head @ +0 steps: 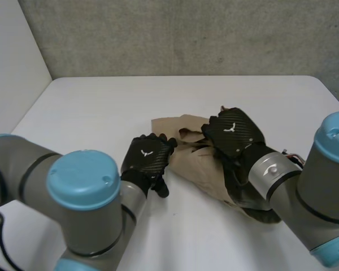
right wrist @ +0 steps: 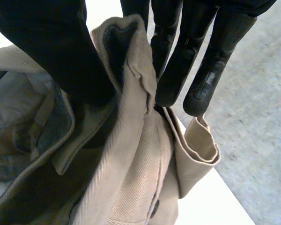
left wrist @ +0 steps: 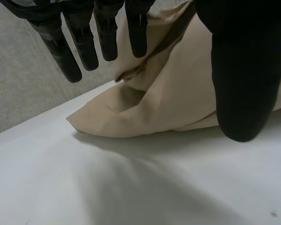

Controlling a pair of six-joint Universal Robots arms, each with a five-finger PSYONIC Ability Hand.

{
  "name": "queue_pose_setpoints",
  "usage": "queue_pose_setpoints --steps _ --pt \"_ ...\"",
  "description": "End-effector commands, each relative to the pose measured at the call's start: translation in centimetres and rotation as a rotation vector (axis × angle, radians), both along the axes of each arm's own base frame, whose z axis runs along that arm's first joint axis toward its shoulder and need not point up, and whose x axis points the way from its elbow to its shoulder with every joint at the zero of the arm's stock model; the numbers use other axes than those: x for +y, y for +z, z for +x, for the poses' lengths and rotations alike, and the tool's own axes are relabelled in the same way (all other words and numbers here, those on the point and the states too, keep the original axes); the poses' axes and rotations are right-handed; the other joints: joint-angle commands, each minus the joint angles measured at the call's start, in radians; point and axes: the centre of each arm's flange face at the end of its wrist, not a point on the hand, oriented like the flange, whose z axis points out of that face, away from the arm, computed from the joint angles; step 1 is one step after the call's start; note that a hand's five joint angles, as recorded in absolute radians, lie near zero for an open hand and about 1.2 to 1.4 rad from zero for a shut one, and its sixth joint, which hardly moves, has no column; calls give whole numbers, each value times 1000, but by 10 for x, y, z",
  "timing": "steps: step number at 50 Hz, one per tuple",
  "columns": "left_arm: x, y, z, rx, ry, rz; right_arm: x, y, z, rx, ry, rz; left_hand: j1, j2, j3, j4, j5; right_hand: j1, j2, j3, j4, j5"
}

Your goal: Fold the shorts.

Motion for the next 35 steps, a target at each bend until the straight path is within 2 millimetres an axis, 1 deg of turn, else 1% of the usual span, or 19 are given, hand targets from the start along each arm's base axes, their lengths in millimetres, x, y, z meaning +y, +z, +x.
queue_pose_setpoints --steps 1,2,4,9,13,14,15,17,19,24,28,29,30,31,35 --pt "-24 -23 -21 -10 13 5 -8 10 -17 -5 -57 0 63 62 64 62 59 437 245 220 209 266" --pt "-30 -28 -24 -11 18 6 -8 14 -20 -6 -62 -1 63 62 64 62 59 437 245 220 209 266" --pt "-36 -33 -27 -11 23 6 -7 18 -21 -6 -63 0 63 62 64 62 59 437 245 220 209 266" --pt "-52 -40 -35 -22 29 -30 1 28 -26 0 -64 9 63 62 64 62 59 437 245 220 209 266" --pt "-67 -46 -41 -59 26 -95 5 29 -31 16 -72 46 66 65 67 65 62 437 245 220 209 266" --pt "-76 -48 -40 -80 33 -122 6 29 -33 20 -76 54 69 68 70 68 65 437 245 220 209 266" --pt "-80 -49 -39 -90 38 -131 7 30 -33 22 -76 59 69 68 70 68 65 437 245 220 209 266" --pt "-85 -51 -37 -110 38 -142 11 30 -36 29 -75 81 69 68 70 68 65 437 245 220 209 266" --pt "-89 -57 -36 -129 40 -147 14 30 -37 32 -69 94 69 68 70 68 65 437 245 220 209 266" --pt "-98 -64 -41 -117 43 -172 19 32 -40 26 -71 118 118 118 120 117 115 437 245 220 209 266" --pt "-102 -67 -46 -96 37 -194 16 34 -44 3 -95 133 523 522 524 522 519 437 245 220 209 266" --pt "-102 -67 -48 -88 26 -197 11 35 -48 -7 -115 138 791 790 793 790 787 437 245 220 209 266" --pt "-102 -68 -48 -84 16 -195 9 35 -50 -12 -125 140 968 967 970 967 965 437 245 220 209 266" --pt "-102 -68 -49 -79 4 -195 7 36 -52 -16 -134 139 1077 1076 1079 1076 1073 437 245 220 209 266" --pt "-98 -66 -53 -63 -52 -191 -1 40 -57 -33 -160 130 1078 1077 1080 1077 1075 437 245 220 209 266"
